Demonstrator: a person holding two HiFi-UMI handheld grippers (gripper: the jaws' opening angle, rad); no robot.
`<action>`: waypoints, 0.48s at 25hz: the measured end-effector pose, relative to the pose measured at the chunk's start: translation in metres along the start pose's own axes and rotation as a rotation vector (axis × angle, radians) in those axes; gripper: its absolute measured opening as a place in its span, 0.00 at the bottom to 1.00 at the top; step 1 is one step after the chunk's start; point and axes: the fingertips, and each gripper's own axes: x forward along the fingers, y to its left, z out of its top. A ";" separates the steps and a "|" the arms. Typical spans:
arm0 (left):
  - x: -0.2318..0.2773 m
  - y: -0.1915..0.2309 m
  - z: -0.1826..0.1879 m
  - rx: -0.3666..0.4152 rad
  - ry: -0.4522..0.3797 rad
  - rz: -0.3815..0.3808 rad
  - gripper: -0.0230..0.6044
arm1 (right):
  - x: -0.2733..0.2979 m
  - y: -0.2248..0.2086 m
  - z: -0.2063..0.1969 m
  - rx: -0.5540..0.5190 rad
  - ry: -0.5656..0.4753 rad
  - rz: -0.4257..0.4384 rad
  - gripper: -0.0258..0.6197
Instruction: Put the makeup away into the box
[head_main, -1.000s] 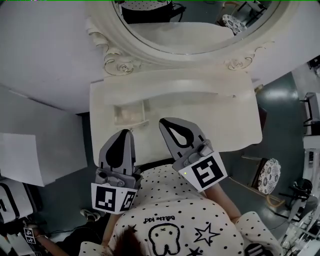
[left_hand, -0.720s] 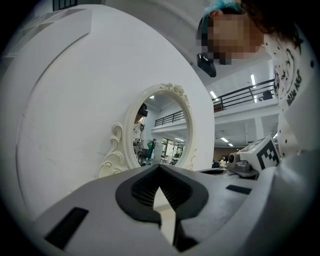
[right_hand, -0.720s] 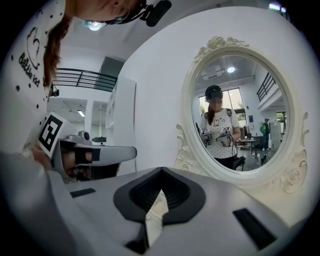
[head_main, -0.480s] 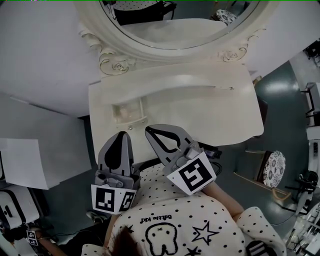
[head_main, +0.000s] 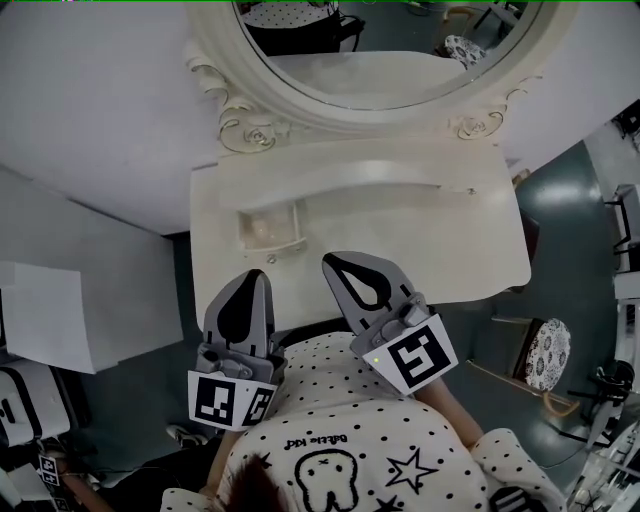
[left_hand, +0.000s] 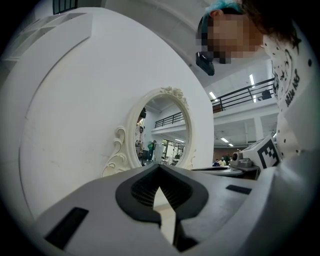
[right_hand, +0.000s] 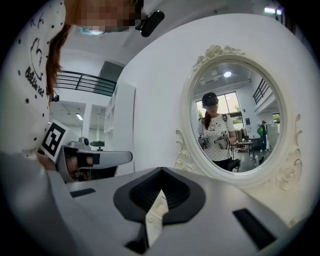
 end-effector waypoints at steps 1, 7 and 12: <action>-0.002 0.002 -0.001 0.001 0.001 0.002 0.03 | -0.003 -0.001 -0.003 0.007 0.004 -0.005 0.05; -0.009 0.010 -0.005 0.002 0.009 0.010 0.03 | -0.014 0.000 -0.030 0.083 0.071 -0.032 0.05; -0.009 0.016 -0.004 -0.008 0.001 0.008 0.03 | -0.009 0.002 -0.030 0.078 0.062 -0.046 0.05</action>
